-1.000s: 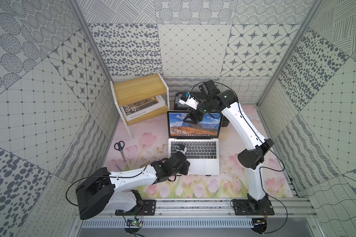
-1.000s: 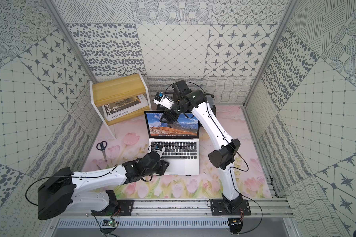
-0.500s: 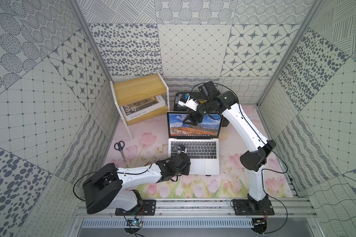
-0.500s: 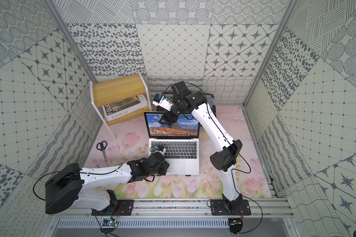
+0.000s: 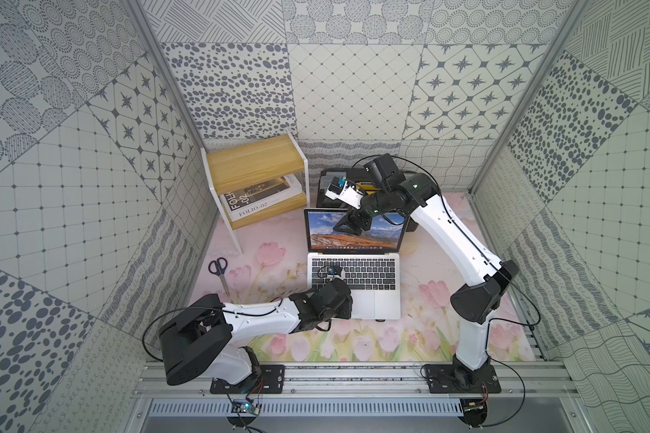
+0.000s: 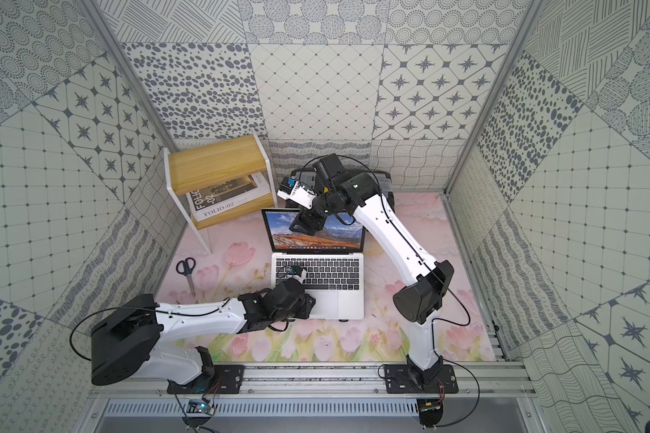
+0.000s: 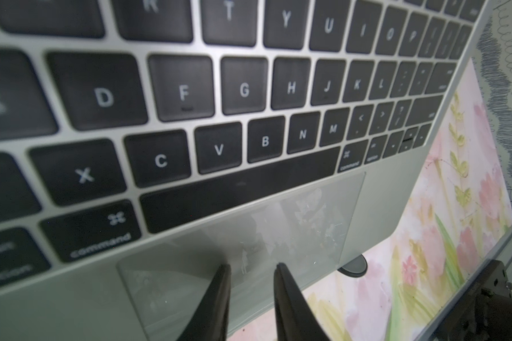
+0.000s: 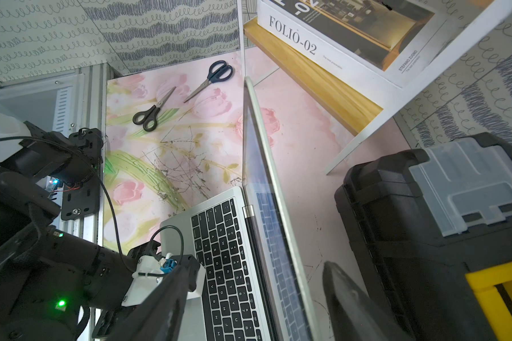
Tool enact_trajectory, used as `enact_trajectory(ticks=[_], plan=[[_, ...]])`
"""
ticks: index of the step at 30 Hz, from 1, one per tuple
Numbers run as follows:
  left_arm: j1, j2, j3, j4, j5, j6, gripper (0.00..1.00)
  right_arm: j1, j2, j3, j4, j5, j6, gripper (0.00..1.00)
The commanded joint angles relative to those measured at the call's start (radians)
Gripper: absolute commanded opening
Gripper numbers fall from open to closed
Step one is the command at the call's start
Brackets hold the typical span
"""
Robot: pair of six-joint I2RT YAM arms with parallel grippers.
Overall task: Close the laptop lid and set it aside
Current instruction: Close the lid of the laptop.
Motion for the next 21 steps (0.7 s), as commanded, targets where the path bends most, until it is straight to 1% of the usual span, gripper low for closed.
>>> enact_trajectory(ticks=[1, 12, 21], plan=[[0.010, 0.034, -0.031, -0.163, -0.126, -0.041, 0.29, 0.029, -0.034, -0.065, 0.005, -0.023, 0.030, 0.75], [0.010, 0.044, -0.040, -0.157, -0.129, -0.057, 0.32, 0.055, -0.121, -0.226, 0.087, -0.009, 0.082, 0.76], [0.009, 0.038, -0.055, -0.151, -0.131, -0.065, 0.32, 0.082, -0.170, -0.307, 0.122, 0.007, 0.110, 0.76]])
